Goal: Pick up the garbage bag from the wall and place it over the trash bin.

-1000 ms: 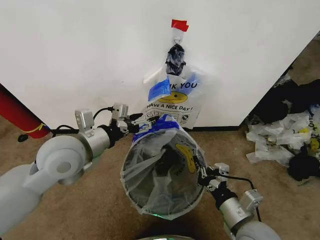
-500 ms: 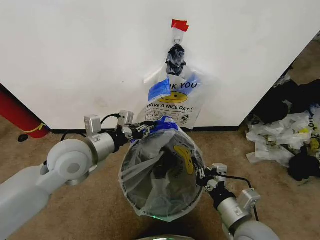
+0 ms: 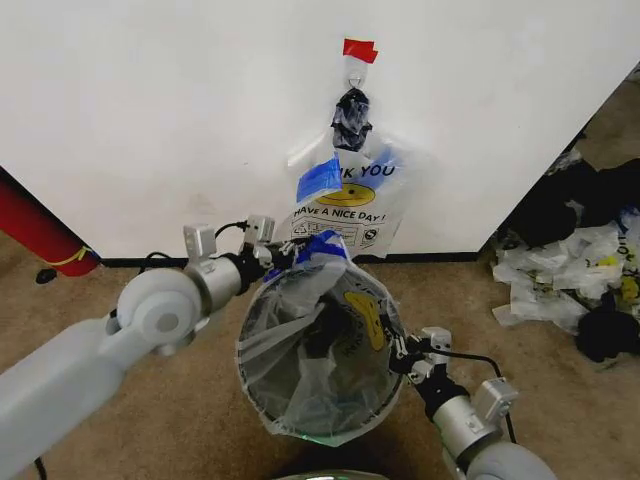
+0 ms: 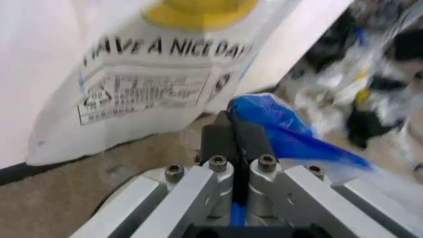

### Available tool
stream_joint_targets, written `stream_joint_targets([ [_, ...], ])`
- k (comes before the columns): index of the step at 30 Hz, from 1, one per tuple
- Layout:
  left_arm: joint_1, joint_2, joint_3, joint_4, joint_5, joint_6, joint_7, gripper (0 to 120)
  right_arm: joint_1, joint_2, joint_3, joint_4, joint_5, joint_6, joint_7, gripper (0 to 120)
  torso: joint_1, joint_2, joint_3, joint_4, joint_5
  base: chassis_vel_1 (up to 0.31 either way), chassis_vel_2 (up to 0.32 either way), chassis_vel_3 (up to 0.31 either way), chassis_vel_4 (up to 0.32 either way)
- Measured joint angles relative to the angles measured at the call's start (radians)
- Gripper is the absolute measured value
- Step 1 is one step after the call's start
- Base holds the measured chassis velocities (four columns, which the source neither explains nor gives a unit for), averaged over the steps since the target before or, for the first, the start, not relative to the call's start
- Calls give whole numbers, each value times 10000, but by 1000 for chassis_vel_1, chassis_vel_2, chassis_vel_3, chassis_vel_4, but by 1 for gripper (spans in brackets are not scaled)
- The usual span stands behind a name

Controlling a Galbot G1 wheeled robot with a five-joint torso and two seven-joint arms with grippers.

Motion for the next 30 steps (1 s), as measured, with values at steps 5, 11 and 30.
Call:
stream_joint_targets([
  [5,-857,25,1129,417,256,539,32,0,-88,-39,-10,34,-418,189,-169,0,0,0,0,2,-1,0,0,0,0],
  [11,-1052,-44,1502,492,431,905,-85,0,-62,-36,-26,38,-476,232,-193,0,0,0,0,4,0,0,0,0,0],
  [30,661,1080,-1624,-2261,-784,603,-97,65,186,230,-78,-138,175,-60,423,0,0,0,0,2,0,0,0,0,0],
])
